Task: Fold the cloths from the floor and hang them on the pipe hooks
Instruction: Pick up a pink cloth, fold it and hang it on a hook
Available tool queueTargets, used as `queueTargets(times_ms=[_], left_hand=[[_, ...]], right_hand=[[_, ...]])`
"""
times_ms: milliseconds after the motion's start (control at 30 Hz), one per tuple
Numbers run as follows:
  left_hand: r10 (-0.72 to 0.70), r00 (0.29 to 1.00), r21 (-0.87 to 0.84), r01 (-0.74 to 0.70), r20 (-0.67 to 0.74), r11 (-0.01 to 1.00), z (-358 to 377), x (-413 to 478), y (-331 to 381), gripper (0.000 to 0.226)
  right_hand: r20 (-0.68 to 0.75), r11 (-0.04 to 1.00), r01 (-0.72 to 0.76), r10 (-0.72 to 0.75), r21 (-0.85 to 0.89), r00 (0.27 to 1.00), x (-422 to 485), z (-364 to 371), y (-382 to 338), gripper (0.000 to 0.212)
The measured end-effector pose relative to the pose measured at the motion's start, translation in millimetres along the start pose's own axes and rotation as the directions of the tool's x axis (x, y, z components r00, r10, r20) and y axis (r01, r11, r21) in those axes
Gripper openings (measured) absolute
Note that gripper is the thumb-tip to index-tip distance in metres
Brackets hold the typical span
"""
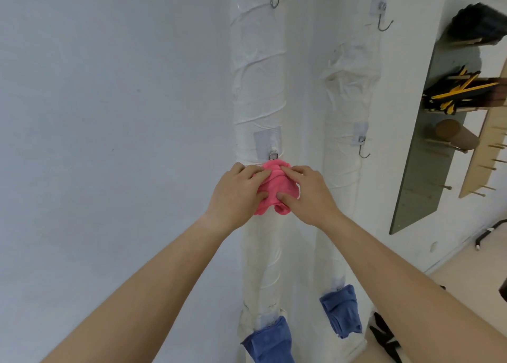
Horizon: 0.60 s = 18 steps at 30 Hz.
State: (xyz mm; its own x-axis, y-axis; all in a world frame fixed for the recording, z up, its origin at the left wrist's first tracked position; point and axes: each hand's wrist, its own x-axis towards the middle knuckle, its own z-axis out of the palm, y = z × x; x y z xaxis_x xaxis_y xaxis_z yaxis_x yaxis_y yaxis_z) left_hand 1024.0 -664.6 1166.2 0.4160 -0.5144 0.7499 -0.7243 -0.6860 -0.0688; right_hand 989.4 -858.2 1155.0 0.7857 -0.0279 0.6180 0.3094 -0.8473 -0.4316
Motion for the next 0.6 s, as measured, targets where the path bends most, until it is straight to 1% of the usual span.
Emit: queueTargets(times_ms=[33,100,167,267,400,500,600], left_hand=[[0.013,1.000,0.020,-0.013,0.008,1.000,-1,0,-1,0.043],[-0.006,0.998,-0.006,0.006,0.060,1.000,-4,0,-2,0.042],[-0.025,0.997,-0.073,0.031,0.077,0.997,-3,0,-1,0.043],[-0.057,0.998,-0.119,0.060,0.031,0.991,3,-2,0,0.044],[-0.100,0.993,-0.184,0.086,-0.069,0.979,16,-4,-2,0.041],[-0.116,0.989,-0.192,0.097,-0.092,0.977,20,-4,-2,0.041],[-0.150,0.988,-0.221,0.141,-0.025,0.965,15,-2,-5,0.044]], right_hand=[[0.023,0.999,0.000,-0.001,0.049,1.000,-2,-1,-1,0.062],[0.056,0.989,-0.009,0.001,0.150,0.998,-7,0,-3,0.058],[0.019,0.983,-0.005,0.001,0.183,1.000,-12,6,-4,0.058],[-0.106,0.960,-0.033,0.064,0.277,0.992,-16,16,-5,0.058],[-0.166,0.913,-0.102,0.181,0.394,0.969,-13,26,-9,0.058],[-0.177,0.900,-0.125,0.215,0.417,0.960,-10,30,-7,0.058],[-0.139,0.921,-0.127,0.190,0.368,0.972,-10,24,-7,0.058]])
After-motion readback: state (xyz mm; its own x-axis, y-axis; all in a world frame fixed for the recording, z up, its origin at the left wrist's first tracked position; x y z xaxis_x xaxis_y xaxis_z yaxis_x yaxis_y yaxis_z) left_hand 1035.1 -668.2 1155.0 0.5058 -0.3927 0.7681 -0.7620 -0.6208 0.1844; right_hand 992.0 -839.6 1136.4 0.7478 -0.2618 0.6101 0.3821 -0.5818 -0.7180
